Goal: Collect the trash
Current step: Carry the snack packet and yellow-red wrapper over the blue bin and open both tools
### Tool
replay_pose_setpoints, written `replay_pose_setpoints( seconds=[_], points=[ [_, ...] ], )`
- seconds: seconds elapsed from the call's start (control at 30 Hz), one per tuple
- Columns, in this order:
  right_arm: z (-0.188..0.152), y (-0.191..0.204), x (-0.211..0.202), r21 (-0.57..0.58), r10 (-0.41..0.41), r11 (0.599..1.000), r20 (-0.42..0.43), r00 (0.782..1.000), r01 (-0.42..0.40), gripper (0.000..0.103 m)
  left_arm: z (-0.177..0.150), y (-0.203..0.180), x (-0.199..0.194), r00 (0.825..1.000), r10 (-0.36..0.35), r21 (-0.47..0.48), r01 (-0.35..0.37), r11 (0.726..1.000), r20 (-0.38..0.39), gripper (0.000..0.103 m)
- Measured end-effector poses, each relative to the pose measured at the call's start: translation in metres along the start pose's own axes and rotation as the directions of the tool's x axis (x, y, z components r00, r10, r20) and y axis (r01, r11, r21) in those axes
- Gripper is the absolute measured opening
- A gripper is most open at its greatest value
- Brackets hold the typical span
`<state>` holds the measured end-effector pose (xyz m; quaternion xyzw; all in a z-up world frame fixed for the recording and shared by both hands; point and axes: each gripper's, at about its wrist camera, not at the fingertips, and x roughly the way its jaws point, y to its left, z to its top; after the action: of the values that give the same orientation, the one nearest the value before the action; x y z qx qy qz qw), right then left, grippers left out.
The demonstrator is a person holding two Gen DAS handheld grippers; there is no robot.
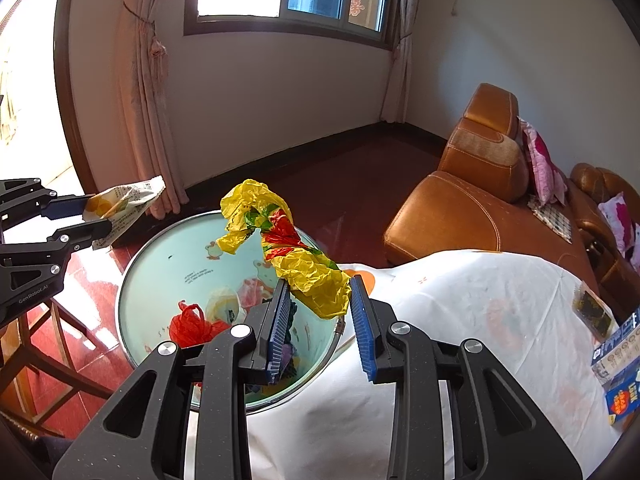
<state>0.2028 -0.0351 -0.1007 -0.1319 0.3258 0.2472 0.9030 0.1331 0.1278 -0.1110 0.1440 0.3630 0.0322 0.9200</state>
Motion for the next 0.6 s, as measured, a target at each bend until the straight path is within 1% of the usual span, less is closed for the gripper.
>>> replay_pose_setpoints(
  seconds=[0.6],
  points=[
    [0.0022,0.0033,0.0070,0.005,0.007,1.000,-0.003,1.000,-0.007,0.032,0.0010,0.0009,-0.0024,1.000,-0.016,-0.002,0.016,1.000,0.005,0.030]
  ],
)
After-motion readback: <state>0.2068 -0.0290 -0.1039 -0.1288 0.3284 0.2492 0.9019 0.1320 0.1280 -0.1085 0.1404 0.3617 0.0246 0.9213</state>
